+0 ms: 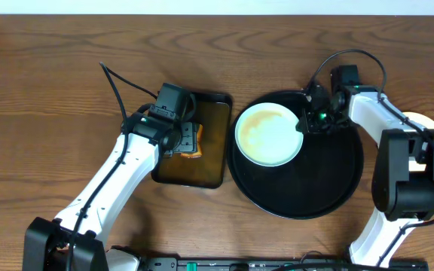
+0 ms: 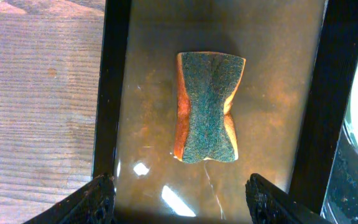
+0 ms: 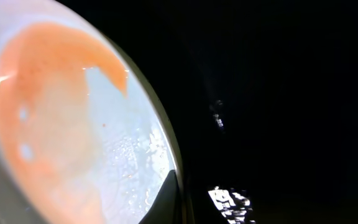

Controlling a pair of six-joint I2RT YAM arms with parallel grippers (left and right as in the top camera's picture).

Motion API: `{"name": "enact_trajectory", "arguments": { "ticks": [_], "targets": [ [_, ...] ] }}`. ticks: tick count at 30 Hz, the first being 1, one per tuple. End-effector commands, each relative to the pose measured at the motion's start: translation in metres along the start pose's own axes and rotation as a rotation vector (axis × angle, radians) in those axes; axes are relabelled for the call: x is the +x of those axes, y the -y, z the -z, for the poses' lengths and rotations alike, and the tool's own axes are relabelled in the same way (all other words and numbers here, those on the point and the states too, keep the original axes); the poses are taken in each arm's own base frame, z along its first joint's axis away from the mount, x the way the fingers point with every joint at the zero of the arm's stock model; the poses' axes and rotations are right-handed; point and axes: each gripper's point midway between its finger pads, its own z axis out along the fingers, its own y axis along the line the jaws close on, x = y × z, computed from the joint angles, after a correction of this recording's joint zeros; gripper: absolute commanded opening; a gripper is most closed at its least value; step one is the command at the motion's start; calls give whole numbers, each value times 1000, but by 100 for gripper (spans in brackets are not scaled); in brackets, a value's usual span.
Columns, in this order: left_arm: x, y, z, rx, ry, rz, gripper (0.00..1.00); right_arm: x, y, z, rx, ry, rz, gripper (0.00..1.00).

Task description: Clean dirty plates on tray and stack at the side

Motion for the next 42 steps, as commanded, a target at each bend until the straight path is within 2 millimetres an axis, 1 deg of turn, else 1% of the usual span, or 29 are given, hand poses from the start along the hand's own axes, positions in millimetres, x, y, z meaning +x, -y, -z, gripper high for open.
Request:
{"name": "enact_trajectory", "arguments": {
  "ticks": [1, 5, 9, 12, 13, 14, 18, 20, 22, 25, 27, 28, 30, 32, 34, 35, 36, 39, 42],
  "targets": [
    [0, -3, 1, -12, 4, 0, 69, -1, -21, 10, -218, 30, -7, 1],
    [0, -3, 1, -12, 4, 0, 68, 2, -14, 22, -200, 34, -23, 1],
    [0, -3, 1, -12, 4, 0, 69, 3, -14, 37, -161, 49, 5, 1],
    [0, -3, 1, -12, 5, 0, 68, -2, -17, 57, -108, 89, 34, 1],
    [0, -3, 1, -12, 5, 0, 68, -4, -19, 65, -92, 109, 46, 1],
    [0, -3, 1, -12, 4, 0, 68, -7, -19, 78, -49, 139, 60, 1],
    [0, -3, 1, -12, 4, 0, 68, -11, -7, 111, 132, 204, 55, 1],
    [0, -3, 1, -12, 5, 0, 69, -10, -1, 130, 268, 229, 75, 1],
    [0, -3, 1, -12, 5, 0, 68, -9, -1, 144, 345, 247, 94, 1],
    [0, -3, 1, -12, 5, 0, 69, -8, -11, 155, 377, 273, 123, 1],
    [0, -3, 1, -12, 5, 0, 68, -7, -17, 155, 356, 277, 130, 2],
    [0, -3, 1, -12, 5, 0, 68, -7, -20, 154, 332, 275, 128, 6],
    [0, -3, 1, -12, 4, 0, 69, -5, -25, 148, 291, 259, 127, 9],
    [0, -3, 1, -12, 4, 0, 69, -1, -28, 141, 254, 236, 123, 15],
    [0, -3, 1, -12, 4, 0, 69, 3, -27, 132, 235, 207, 113, 26],
    [0, -3, 1, -12, 4, 0, 69, 7, -26, 126, 223, 181, 104, 36],
    [0, -3, 1, -12, 4, 0, 69, 10, -25, 120, 211, 162, 97, 39],
    [0, -3, 1, -12, 4, 0, 68, 21, -21, 103, 188, 106, 67, 41],
    [0, -3, 1, -12, 4, 0, 68, 34, -12, 83, 181, 55, -17, 41]
  ]
}}
